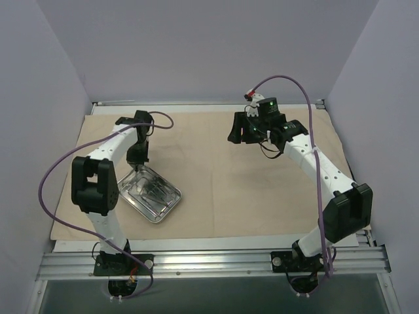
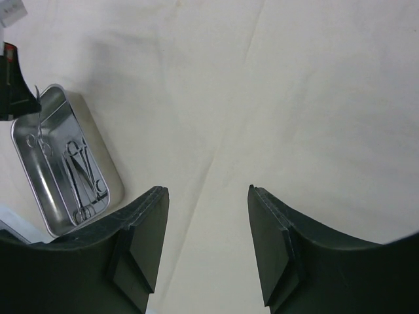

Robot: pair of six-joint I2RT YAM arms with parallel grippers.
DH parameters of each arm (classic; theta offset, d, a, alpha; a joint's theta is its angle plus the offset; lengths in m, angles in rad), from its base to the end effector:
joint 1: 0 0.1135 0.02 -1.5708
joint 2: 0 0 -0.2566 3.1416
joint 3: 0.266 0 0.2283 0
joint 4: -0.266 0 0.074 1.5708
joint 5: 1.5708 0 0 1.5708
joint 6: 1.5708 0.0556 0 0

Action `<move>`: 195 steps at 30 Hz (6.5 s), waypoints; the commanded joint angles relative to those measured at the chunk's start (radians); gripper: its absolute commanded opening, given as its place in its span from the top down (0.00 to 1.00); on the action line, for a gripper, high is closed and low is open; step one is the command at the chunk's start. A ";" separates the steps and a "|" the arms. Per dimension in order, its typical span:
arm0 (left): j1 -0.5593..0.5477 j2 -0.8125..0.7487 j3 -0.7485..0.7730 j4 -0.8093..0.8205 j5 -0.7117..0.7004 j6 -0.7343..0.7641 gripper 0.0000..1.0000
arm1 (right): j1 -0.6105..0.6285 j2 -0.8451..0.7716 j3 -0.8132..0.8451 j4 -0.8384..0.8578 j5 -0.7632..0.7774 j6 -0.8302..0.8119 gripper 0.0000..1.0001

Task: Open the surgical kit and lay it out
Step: Pick up the medical item from the container, then place the medical item in the surgical kit.

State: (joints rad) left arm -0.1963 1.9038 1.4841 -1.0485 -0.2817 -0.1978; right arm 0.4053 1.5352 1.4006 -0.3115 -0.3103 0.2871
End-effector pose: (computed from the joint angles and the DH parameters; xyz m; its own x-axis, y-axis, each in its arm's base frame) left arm 0.3390 -0.0517 0.1943 -0.9879 0.0040 -0.1548 -0.0354 0.9673 0.2510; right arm 0.3165 0.1543 0.3451 -0.5583 0.0539 -0.8279 -0.4906 0.7833 0.3818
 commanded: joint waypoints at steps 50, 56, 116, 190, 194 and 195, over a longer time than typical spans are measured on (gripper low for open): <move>-0.120 -0.293 0.260 0.047 0.561 -0.252 0.36 | 0.213 0.235 -0.127 0.598 -0.381 0.313 1.00; -0.097 -0.419 0.036 0.328 0.831 -0.262 0.32 | 0.066 0.128 -0.235 0.984 -0.588 0.536 1.00; -0.307 -0.371 -0.150 0.262 1.190 -0.135 0.98 | 0.334 -0.135 -0.060 -0.268 -0.191 -1.342 0.45; -0.026 -0.474 -0.183 0.107 0.719 -0.111 0.43 | -0.316 0.703 0.390 -0.001 0.201 -0.994 1.00; -0.028 -0.463 -0.194 0.116 0.733 -0.114 0.43 | -0.326 0.736 0.400 0.000 0.203 -0.990 0.96; -0.028 -0.462 -0.196 0.119 0.736 -0.115 0.43 | -0.324 0.741 0.406 0.002 0.204 -0.985 0.95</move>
State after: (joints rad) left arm -0.2188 1.4410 1.2953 -0.9524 0.4412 -0.3283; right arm 0.0856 2.2528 1.7672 -0.2783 -0.1089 -0.6724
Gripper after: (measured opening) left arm 0.573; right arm 0.121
